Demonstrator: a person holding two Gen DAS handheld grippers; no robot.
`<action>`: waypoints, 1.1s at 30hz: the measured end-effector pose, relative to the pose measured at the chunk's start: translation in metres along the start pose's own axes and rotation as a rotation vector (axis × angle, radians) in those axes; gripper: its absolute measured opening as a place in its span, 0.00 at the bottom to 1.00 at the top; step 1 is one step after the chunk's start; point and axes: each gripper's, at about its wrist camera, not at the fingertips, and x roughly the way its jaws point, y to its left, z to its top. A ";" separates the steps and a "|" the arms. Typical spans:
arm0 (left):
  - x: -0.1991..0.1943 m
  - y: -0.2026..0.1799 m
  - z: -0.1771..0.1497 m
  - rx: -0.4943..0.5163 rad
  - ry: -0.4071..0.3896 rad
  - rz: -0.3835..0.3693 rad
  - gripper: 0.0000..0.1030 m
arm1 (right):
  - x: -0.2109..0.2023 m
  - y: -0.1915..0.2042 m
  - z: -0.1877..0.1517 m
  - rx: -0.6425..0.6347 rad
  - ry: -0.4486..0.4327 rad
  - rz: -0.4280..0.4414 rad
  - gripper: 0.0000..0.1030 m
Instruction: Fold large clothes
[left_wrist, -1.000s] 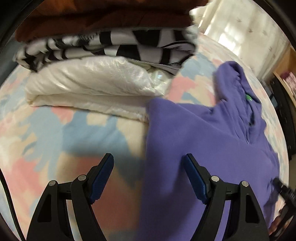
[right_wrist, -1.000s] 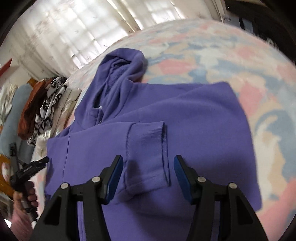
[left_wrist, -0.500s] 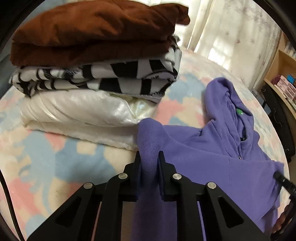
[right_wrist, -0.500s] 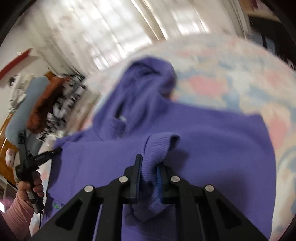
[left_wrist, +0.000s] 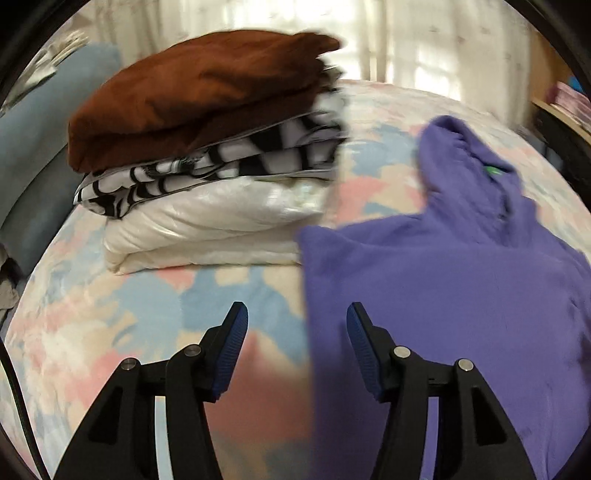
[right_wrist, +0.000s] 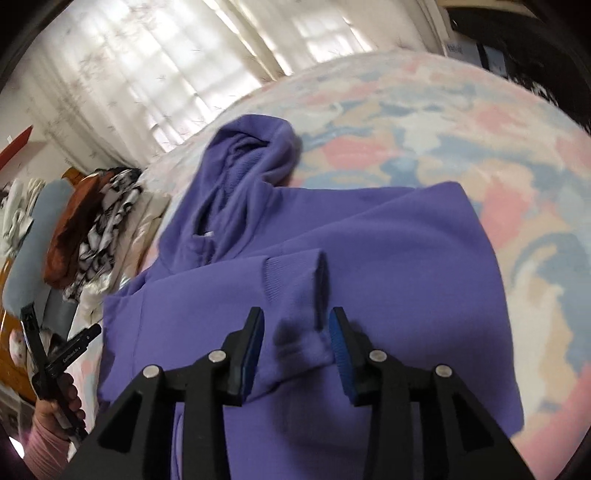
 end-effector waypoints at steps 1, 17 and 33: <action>-0.007 -0.004 -0.003 -0.008 0.016 -0.042 0.53 | -0.004 0.006 -0.003 -0.015 -0.005 0.008 0.36; 0.008 -0.064 -0.059 -0.008 0.082 -0.071 0.51 | 0.047 0.107 -0.054 -0.294 0.117 0.031 0.32; -0.003 -0.074 -0.018 0.009 0.063 -0.135 0.54 | 0.021 0.072 -0.010 -0.123 0.083 0.091 0.22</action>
